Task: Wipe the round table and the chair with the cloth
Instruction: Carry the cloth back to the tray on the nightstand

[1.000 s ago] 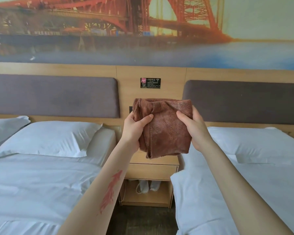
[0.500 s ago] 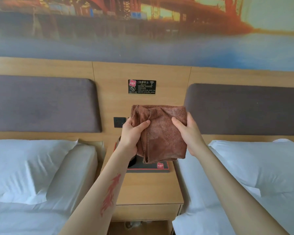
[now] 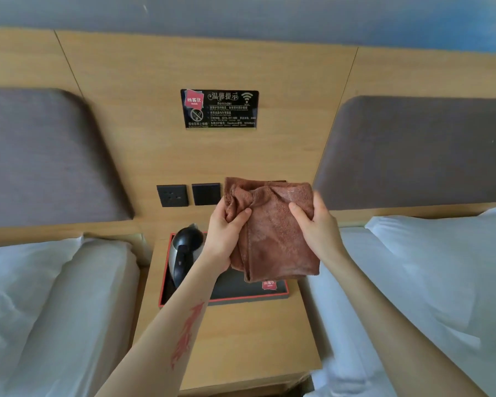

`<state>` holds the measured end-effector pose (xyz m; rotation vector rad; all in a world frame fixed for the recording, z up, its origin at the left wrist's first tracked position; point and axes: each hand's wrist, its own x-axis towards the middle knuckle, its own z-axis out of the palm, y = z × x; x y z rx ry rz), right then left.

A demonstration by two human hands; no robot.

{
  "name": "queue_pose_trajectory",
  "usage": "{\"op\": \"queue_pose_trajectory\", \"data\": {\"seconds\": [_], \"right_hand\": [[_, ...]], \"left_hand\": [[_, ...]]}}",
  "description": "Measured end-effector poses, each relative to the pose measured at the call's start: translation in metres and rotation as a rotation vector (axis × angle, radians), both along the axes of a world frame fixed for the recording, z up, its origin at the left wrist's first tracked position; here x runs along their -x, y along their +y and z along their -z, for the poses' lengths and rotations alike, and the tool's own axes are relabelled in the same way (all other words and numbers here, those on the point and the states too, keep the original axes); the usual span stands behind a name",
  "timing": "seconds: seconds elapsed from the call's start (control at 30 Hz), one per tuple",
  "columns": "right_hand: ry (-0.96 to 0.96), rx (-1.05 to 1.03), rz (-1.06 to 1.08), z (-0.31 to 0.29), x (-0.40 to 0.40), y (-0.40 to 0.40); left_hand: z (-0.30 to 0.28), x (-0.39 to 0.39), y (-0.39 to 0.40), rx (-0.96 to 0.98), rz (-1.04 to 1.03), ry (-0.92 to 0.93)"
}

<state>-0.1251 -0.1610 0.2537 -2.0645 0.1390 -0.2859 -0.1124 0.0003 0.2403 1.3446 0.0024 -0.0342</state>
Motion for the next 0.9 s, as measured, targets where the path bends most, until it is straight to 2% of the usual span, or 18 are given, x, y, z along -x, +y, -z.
{"op": "queue_pose_trajectory", "data": {"seconds": [0.2, 0.43, 0.63, 0.9], "right_hand": [[0.223, -0.113, -0.010, 0.117, -0.057, -0.018], [0.415, -0.149, -0.022, 0.262, -0.110, -0.032], [0.487, -0.118, -0.020, 0.334, -0.145, -0.031], [0.602, 0.390, -0.047, 0.359, -0.164, -0.015]], "left_hand": [[0.103, -0.045, -0.012, 0.185, 0.069, 0.277], [0.243, -0.093, -0.022, 0.131, 0.074, 0.432], [0.310, -0.133, -0.027, -0.108, -0.014, 0.422], [0.347, -0.149, -0.029, -0.648, -0.033, 0.468]]}}
